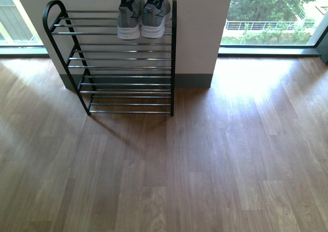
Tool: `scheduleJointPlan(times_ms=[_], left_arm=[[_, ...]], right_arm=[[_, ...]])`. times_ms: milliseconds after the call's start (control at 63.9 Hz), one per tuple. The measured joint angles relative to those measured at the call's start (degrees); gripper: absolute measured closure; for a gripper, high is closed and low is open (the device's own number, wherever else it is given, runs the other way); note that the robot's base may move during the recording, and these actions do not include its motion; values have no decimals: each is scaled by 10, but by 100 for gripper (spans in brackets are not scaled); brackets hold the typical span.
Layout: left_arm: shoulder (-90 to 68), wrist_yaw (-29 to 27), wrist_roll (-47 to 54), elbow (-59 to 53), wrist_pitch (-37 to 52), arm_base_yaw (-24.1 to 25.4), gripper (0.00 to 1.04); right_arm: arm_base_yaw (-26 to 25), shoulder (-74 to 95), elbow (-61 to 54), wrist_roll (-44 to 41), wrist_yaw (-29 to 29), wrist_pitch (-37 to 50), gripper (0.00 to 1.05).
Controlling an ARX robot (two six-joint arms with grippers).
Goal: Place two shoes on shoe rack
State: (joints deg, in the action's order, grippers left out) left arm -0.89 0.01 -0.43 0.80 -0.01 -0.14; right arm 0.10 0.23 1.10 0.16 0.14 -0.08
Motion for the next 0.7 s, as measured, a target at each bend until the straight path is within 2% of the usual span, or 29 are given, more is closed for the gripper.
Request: scheduleJointPlan(times_ms=[705], left_arm=[[0,0,0,0,0,0,9]], right_arm=[[0,0,0,0,0,0,9]])
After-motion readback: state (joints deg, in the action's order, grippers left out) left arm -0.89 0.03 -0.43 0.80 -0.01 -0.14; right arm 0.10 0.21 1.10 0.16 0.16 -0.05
